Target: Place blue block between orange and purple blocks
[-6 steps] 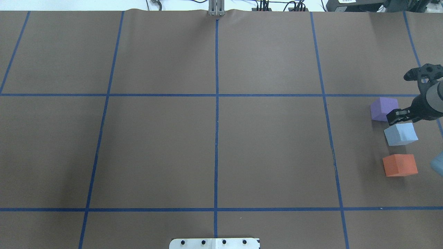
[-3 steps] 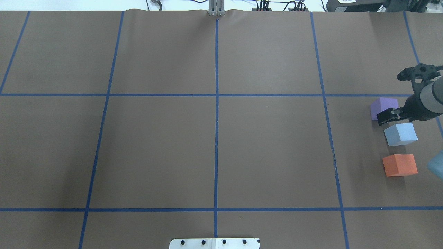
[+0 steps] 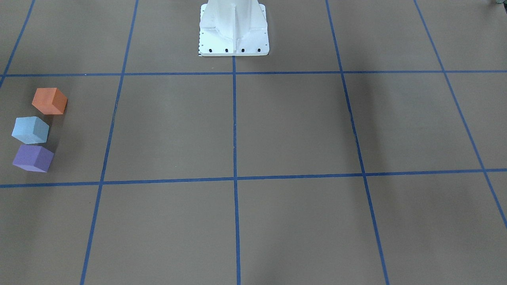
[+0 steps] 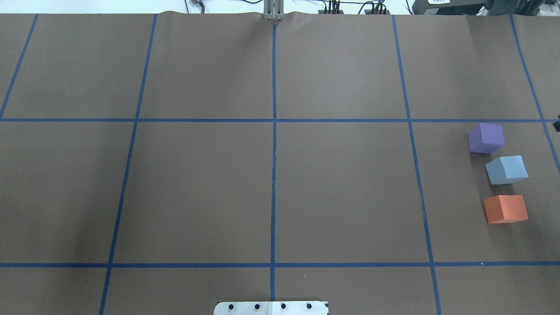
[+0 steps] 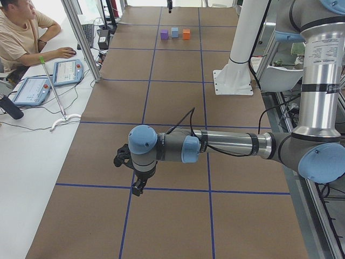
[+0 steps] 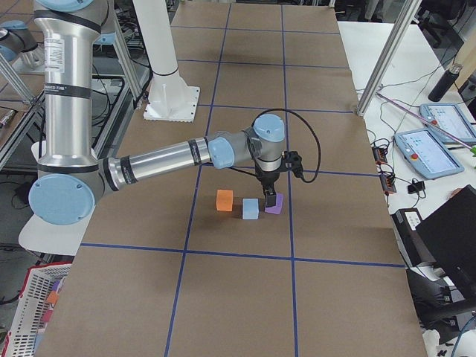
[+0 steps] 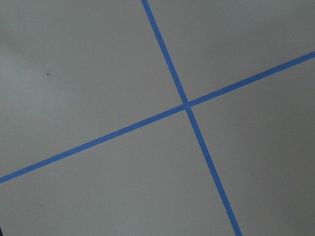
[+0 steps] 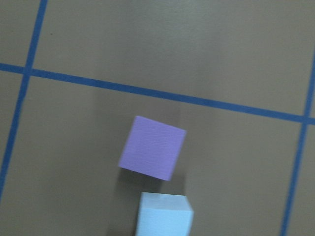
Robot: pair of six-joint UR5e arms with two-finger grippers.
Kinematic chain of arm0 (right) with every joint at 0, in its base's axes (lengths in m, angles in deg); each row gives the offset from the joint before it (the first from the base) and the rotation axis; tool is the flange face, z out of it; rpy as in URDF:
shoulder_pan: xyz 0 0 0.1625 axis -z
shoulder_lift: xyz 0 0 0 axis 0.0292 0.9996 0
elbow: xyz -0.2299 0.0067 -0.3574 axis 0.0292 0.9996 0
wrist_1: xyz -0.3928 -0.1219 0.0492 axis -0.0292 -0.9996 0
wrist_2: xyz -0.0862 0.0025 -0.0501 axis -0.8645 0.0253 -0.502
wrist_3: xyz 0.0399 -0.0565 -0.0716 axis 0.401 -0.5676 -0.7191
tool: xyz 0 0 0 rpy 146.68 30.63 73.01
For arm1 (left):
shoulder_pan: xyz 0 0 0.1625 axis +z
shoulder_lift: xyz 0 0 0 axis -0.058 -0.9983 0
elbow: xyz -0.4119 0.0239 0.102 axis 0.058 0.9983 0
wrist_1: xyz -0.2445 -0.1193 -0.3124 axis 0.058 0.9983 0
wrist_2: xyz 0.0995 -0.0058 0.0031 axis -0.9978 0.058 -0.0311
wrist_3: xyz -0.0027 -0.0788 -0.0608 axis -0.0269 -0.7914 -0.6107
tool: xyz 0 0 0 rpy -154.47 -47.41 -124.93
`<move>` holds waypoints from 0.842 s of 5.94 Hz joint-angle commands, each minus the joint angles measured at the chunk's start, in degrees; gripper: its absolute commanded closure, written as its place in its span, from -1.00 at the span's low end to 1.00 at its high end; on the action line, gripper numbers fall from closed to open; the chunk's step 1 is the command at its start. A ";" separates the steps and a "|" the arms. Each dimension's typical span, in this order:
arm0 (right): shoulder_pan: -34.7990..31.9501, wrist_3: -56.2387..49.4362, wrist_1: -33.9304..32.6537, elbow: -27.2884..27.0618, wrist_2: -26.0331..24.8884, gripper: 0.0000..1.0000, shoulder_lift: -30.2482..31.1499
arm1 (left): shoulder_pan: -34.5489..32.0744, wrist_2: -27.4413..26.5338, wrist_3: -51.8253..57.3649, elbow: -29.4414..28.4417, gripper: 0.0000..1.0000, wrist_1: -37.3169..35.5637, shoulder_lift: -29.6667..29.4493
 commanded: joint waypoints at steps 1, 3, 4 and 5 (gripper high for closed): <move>-10.30 -13.36 -8.58 0.75 0.30 -1.00 3.46 | -0.13 1.19 -0.04 0.02 -1.00 -0.10 1.42; -10.68 -13.47 -8.15 1.01 -1.37 -1.00 5.87 | -0.14 0.48 0.40 0.28 -1.00 -0.02 1.78; -10.68 -13.64 -8.06 1.19 -1.63 -1.00 6.13 | -0.05 0.48 0.23 0.02 -1.00 -0.01 1.78; -10.68 -13.38 -8.15 1.37 -1.28 -1.00 6.05 | -0.05 0.66 0.40 0.28 -1.00 -0.01 2.04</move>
